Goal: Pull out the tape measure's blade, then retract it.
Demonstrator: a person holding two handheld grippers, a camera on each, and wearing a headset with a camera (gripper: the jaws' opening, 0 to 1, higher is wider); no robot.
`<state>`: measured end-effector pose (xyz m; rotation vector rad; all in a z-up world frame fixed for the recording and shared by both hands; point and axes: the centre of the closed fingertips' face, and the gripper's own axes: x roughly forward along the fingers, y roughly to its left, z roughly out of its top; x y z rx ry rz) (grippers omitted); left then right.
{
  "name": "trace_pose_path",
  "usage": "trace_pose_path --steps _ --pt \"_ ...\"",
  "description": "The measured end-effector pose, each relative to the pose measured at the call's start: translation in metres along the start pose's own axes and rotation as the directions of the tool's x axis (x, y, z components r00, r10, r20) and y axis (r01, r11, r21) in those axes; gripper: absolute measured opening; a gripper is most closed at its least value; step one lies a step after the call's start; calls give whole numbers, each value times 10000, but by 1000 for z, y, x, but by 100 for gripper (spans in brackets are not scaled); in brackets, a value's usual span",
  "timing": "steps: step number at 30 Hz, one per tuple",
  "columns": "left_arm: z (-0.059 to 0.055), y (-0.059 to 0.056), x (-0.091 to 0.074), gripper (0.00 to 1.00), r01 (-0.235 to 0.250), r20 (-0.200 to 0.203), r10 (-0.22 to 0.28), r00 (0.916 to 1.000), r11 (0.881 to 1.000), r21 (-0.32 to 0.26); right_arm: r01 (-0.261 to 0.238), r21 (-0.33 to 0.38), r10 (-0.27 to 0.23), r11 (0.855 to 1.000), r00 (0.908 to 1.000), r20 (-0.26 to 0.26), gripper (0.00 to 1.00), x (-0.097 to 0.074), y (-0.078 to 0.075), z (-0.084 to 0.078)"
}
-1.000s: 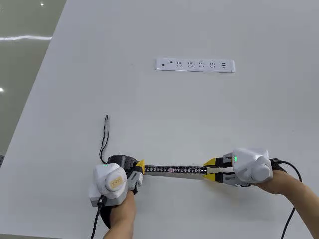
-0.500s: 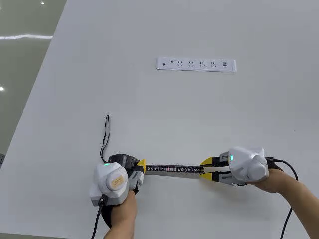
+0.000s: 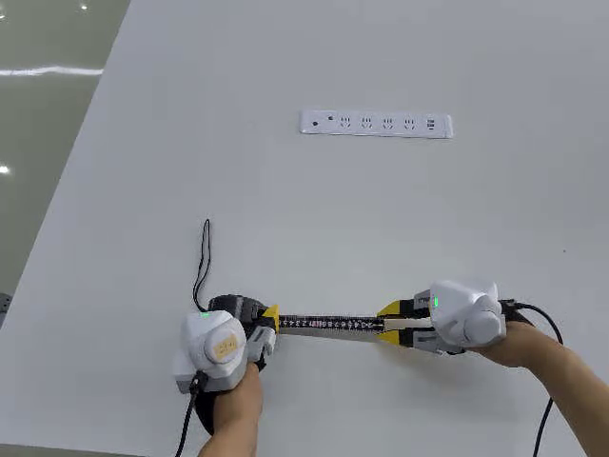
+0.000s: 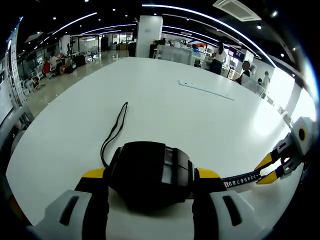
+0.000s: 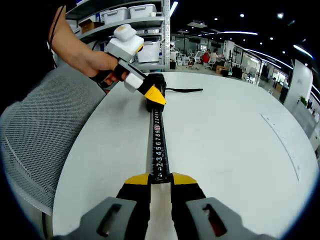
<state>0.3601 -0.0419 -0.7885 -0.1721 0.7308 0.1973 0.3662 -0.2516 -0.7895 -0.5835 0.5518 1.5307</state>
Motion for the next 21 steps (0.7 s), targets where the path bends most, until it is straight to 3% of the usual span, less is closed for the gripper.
trace_pose_path --steps 21 --pt "0 0 0 65 -17 29 16 10000 9998 180 -72 -72 73 9999 9999 92 13 9 0 9"
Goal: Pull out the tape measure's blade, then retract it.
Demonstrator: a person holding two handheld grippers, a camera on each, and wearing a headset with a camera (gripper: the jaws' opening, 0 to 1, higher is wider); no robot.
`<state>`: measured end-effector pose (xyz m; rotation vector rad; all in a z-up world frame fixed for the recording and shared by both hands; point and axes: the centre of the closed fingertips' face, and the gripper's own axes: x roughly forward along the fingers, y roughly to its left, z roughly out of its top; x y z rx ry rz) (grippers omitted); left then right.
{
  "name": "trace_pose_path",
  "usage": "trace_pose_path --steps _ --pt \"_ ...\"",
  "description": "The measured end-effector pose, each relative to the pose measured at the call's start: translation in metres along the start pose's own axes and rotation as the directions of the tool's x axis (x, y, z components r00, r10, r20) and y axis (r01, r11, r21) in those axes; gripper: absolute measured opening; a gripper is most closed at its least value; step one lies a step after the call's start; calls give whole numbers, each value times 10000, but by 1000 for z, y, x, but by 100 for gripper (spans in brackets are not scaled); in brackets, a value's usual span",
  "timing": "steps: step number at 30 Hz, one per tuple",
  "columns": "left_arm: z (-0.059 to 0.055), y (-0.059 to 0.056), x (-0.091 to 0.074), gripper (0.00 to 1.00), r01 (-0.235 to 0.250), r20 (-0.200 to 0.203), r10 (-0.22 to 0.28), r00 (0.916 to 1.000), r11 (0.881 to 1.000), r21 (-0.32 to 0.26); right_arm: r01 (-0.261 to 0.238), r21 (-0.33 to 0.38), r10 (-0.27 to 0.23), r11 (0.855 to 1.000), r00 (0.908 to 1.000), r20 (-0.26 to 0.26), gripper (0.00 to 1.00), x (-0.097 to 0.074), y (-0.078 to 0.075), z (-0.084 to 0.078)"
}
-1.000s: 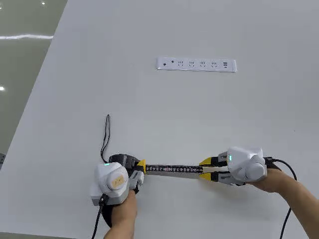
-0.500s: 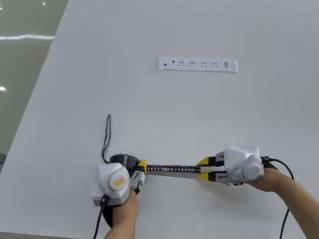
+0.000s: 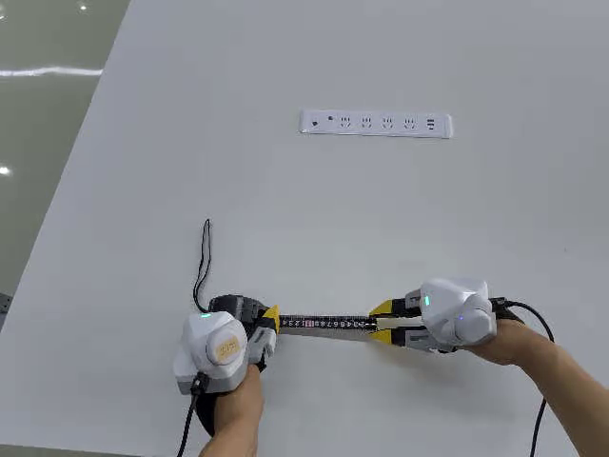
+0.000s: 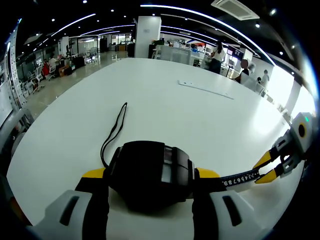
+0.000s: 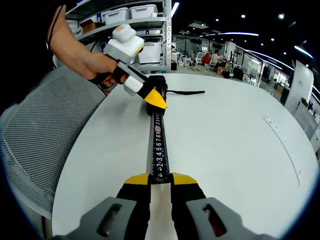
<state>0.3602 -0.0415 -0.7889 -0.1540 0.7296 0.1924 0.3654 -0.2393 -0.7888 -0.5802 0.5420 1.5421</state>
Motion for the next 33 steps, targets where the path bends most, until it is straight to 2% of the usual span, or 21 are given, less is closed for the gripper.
trace_pose_path --steps 33 --pt "0 0 0 66 29 -2 -29 10000 10000 30 -112 -65 113 9999 9999 69 13 8 -1 7"
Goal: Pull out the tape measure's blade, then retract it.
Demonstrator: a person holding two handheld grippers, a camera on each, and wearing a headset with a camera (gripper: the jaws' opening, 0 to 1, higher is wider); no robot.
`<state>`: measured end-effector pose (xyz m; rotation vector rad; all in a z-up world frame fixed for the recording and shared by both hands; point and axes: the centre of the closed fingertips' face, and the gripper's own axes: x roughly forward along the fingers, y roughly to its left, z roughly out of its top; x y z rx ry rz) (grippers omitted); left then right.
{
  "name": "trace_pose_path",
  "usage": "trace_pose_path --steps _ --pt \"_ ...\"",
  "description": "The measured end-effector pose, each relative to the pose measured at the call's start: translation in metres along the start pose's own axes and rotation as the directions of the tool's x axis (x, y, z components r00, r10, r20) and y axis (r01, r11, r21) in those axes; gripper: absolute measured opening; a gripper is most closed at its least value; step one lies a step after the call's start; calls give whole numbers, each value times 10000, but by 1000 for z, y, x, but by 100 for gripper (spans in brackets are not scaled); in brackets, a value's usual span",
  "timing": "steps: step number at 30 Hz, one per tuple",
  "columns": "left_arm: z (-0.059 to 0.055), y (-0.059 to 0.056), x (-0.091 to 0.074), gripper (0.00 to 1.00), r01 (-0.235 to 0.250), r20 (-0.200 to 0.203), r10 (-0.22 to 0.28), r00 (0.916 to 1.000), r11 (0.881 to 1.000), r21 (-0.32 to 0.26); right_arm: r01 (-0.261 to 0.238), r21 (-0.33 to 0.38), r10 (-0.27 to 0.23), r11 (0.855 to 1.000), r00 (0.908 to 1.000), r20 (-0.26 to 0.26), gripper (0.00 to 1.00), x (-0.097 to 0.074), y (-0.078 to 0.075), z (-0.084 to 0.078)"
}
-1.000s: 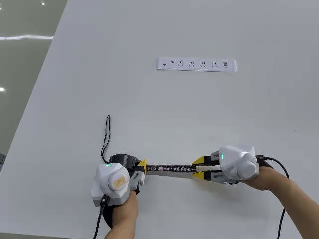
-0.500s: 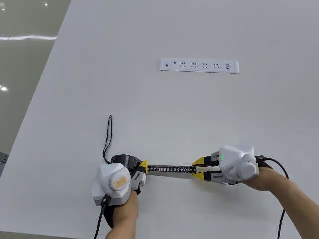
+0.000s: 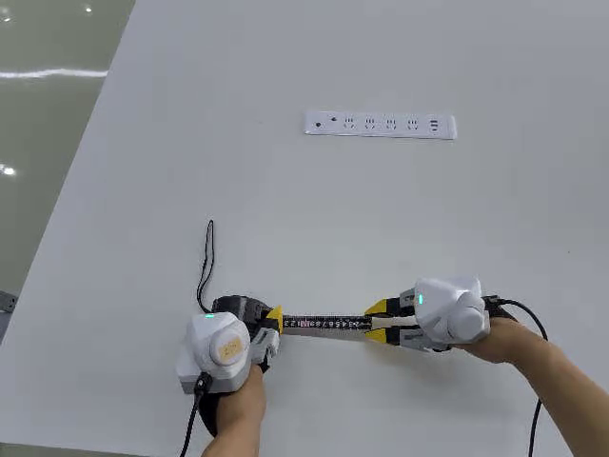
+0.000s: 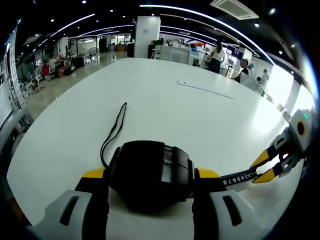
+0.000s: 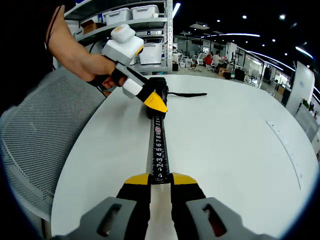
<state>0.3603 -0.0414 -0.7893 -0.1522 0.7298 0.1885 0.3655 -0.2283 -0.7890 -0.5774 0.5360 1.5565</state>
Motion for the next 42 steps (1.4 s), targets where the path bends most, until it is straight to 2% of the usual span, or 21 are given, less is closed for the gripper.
trace_pose_path --steps 23,42 --pt "-1 -1 0 66 54 -62 -54 10000 10000 -75 -52 -25 52 10000 10000 4 13 5 0 2" --pt "-1 0 -1 66 69 -42 -68 10000 9995 302 -122 -55 121 9999 9999 -26 13 9 2 5"
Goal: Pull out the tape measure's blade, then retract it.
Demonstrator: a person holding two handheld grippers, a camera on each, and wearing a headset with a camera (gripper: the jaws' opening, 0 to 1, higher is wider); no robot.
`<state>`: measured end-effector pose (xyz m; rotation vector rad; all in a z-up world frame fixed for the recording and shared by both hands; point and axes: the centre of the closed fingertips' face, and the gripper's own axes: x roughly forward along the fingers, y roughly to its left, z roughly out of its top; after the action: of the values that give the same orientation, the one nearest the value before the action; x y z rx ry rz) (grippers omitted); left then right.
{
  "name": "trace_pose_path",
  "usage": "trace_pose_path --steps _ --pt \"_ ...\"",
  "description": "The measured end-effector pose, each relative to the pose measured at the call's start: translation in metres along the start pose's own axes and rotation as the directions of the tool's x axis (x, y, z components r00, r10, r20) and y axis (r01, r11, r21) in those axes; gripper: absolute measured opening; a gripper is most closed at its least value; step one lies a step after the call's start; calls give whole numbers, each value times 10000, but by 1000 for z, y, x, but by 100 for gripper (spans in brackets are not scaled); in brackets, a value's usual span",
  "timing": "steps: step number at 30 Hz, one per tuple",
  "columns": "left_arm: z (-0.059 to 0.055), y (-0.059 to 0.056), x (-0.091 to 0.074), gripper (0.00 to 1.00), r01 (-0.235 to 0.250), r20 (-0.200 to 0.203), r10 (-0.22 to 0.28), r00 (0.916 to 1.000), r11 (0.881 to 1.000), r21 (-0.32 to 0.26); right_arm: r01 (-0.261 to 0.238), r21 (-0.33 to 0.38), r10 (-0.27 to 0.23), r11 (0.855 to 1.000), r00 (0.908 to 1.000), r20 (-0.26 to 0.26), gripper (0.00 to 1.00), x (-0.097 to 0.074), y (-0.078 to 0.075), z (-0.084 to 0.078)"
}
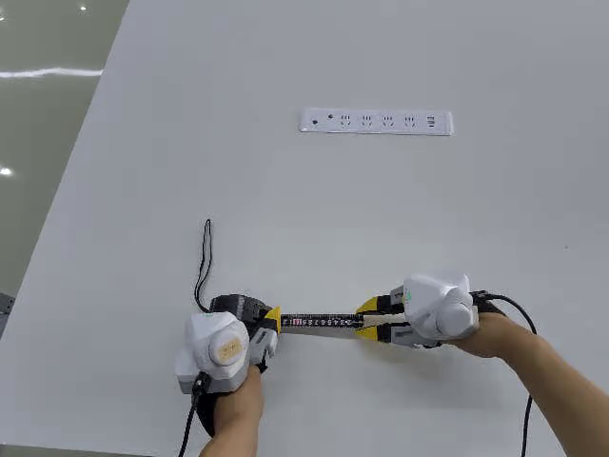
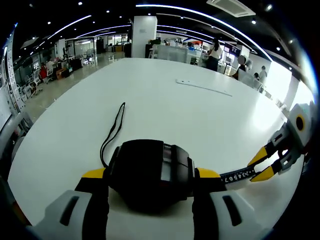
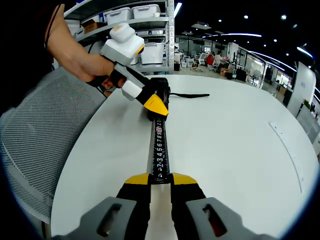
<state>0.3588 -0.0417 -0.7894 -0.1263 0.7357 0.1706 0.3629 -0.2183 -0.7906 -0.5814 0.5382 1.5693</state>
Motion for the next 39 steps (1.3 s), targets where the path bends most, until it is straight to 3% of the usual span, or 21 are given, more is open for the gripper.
trace_pose_path --steps 39 --pt "-2 0 1 66 -179 -112 181 9998 9996 235 -104 -5 104 9999 9999 104 13 11 1 7"
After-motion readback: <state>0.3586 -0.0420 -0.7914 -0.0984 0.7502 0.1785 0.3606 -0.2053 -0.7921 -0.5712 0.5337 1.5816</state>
